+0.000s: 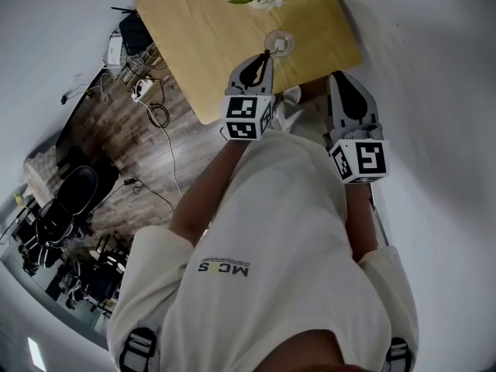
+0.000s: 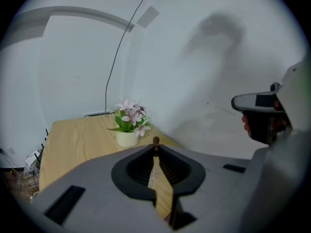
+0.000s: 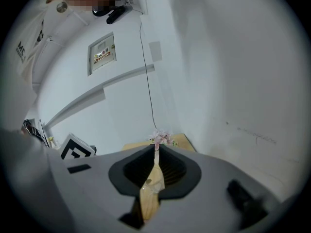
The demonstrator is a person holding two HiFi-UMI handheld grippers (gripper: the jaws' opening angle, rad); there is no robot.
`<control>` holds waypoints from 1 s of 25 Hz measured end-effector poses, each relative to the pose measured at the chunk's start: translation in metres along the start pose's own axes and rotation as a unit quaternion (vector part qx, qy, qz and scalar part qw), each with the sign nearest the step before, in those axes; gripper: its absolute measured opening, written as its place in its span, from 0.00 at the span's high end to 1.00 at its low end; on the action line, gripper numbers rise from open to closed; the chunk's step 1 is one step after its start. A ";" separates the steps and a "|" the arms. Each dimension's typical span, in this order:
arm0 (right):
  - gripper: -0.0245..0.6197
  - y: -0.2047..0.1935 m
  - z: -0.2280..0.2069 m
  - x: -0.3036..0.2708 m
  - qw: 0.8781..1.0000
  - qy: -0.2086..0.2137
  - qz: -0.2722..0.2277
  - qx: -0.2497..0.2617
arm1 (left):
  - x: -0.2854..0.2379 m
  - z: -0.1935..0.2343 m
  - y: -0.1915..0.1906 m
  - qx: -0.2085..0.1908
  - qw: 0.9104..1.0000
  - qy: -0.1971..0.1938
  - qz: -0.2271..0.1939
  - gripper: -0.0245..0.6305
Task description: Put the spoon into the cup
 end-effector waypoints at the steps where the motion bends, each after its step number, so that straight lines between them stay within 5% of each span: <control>1: 0.89 0.000 0.000 0.001 1.000 -0.001 0.001 0.000 | -0.001 -0.001 -0.003 0.002 1.000 -0.003 0.004 0.89; 25: 0.89 -0.018 -0.012 0.024 0.999 -0.032 0.003 -0.003 | -0.042 0.010 -0.056 -0.034 0.997 0.010 0.072 0.89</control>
Point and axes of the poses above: the fingertips, and each gripper's own axes: x backward along the fingers, z to its left, y out of its top, the point moved 1 cm from there along x, backward along the fingers, and after that the axes turned 1 degree about -x, right-handed, at the moved point
